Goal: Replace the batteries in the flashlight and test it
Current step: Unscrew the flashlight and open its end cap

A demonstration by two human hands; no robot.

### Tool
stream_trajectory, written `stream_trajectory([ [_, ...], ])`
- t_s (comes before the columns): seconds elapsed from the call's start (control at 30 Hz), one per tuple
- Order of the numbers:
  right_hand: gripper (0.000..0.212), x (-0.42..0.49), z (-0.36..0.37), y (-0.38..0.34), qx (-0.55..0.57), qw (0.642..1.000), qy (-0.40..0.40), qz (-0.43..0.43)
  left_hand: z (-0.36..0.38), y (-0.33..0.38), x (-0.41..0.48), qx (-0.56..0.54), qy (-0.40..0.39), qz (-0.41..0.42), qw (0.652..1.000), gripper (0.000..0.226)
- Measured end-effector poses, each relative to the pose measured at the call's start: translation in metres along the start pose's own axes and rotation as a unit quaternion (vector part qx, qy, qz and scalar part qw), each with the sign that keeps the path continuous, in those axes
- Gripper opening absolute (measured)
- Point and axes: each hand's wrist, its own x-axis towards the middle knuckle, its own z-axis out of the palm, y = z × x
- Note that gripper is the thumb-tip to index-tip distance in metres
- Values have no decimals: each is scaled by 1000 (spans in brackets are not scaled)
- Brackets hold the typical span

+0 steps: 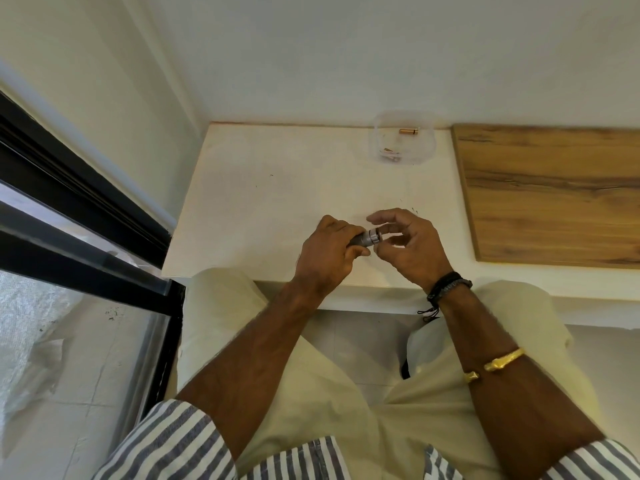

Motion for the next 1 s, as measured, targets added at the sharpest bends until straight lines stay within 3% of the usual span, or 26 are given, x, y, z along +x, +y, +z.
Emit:
stream_trajectory([
  [0.1,22,1,4,2,-44,997,47,37,0,0,1,-8,4,0,1000,31],
  [0.3,15,0,3,6,-56,998,34,-5,-1,0,-1,-17,9,5,1000,29],
  [0.43,32,0,1,3,-15,999,-1,-41,0,-2,0,-13,5,-4,1000,31],
  [0.53,29,1,5,1,-5,999,31,5,0,-1,0,-11,13,2,1000,30],
  [0.63,21,2,7,3,-63,995,70,21,0,-2,0,-11,12,2,1000,30],
  [0.83,16,2,3,9,-56,998,36,-11,1,-3,0,-11,5,-7,1000,31],
  [1.0,30,2,2,4,-8,1000,-7,-16,2,-2,0,-6,4,-6,1000,33],
])
